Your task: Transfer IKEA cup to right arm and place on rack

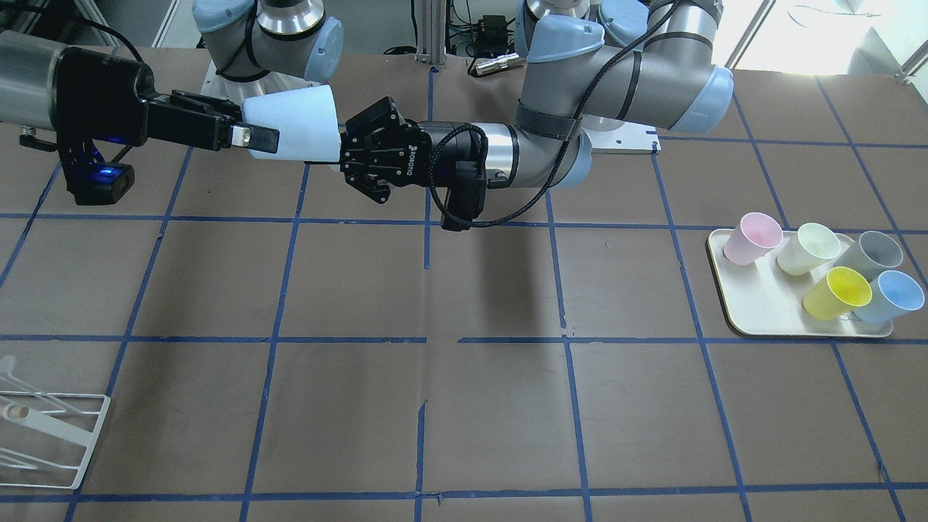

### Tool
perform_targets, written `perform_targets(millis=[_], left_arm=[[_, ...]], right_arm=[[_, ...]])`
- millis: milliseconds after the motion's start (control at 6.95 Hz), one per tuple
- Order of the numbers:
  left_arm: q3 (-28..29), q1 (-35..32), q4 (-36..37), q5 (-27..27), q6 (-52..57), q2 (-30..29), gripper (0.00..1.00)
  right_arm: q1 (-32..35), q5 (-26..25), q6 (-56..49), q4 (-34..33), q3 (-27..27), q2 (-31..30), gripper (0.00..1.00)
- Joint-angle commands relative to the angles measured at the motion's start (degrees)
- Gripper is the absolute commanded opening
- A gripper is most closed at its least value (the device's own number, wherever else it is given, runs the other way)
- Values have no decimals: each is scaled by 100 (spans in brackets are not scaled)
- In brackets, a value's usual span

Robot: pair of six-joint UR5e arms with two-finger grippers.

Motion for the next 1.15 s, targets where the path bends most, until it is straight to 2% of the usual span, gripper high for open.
perform_targets(millis=[0,144,288,431,575,863,1007], left_arm=[[0,-1,-3,5,-11,5,0],[0,-1,-3,14,-20,-4,5],[8,-1,-38,14,-73,-13,19],[9,-1,-38,5,-186,5,57],[9,-1,-38,-4,-196,5,63],[9,-1,-38,-4,-196,5,63],[26,-1,-38,-4,-205,5,63]], right_arm=[[-2,-6,-7,-98,2,-1,51],[-19,-6,-7,-98,-7,-1,48],[-28,-14,1,-98,-7,-1,48],[-37,-6,1,-98,-7,-10,48],[-37,-6,1,-107,-7,-19,47],[-37,-6,1,-116,-16,-19,40],[-46,-6,-7,-116,-16,-10,31]])
